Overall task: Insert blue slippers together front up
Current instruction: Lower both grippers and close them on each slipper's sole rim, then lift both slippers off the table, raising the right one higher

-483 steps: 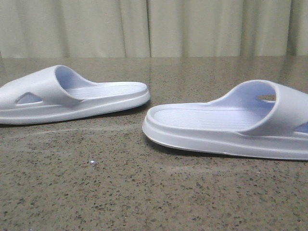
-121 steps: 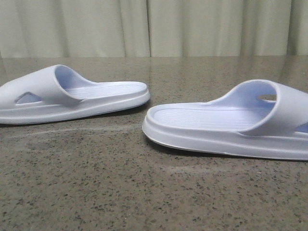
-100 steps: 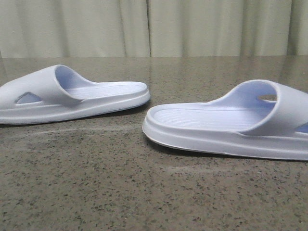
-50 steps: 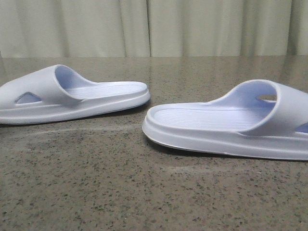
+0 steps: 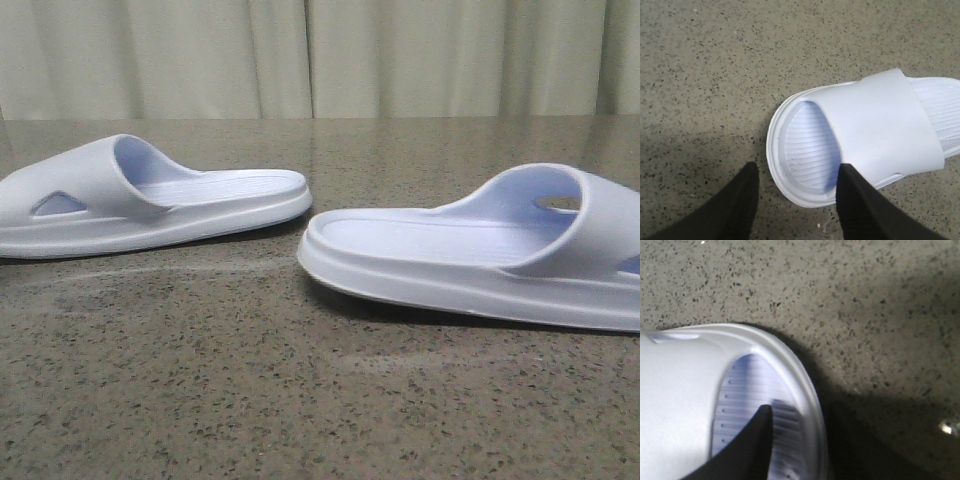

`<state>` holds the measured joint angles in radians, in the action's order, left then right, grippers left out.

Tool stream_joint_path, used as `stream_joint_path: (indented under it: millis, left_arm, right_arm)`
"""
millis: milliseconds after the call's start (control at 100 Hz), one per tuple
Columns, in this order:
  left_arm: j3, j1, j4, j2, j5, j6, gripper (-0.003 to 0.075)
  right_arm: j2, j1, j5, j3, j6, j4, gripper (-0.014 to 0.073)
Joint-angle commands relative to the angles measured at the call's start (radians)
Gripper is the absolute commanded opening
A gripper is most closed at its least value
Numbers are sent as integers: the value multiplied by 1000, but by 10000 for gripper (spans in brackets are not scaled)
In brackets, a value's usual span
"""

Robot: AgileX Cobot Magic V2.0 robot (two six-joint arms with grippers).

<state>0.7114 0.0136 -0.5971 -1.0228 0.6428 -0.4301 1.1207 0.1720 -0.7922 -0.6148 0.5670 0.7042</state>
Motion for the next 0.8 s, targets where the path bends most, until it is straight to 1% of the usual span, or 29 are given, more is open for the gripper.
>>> stream_joint_path:
  millis: [0,40,60,320,450,530,610,730,790]
  left_arm:
    - [36,7,-34,8,-40,-4,314]
    - [36,7,-34,8,-40,-4,314]
    - [36,7,-34,8,-40,-4,314]
    - [47,1,-75,-33,-42,-4,314]
    - [64,-29,-85,-95,-29,-12,314]
    - [78,-50,-92,-131,1,-23,314]
    - [93,-68,-112,-171,37,-71,314]
    - [106,-91,-238,-230,96,-189,314]
    - [109,-98,-259,-255,107,-204,314]
  right_arm:
    - [-7,9,-2,-35,19,25,1]
    - [-7,9,-4,-35,19,25,-82]
    - [-7,9,-4,-35,19,25,-106]
    - [-7,9,-4,-38,19,25,-107]
    - [-7,9,-4,-43,19,25,-107]
    - [-7,9,-4,-44,19,25,-107]
    - [-7,9,-4,-44,19,26,-107]
    - [-7,9,-4,-44,21,32,-107]
    - [-7,9,-4,-44,26,34,-107]
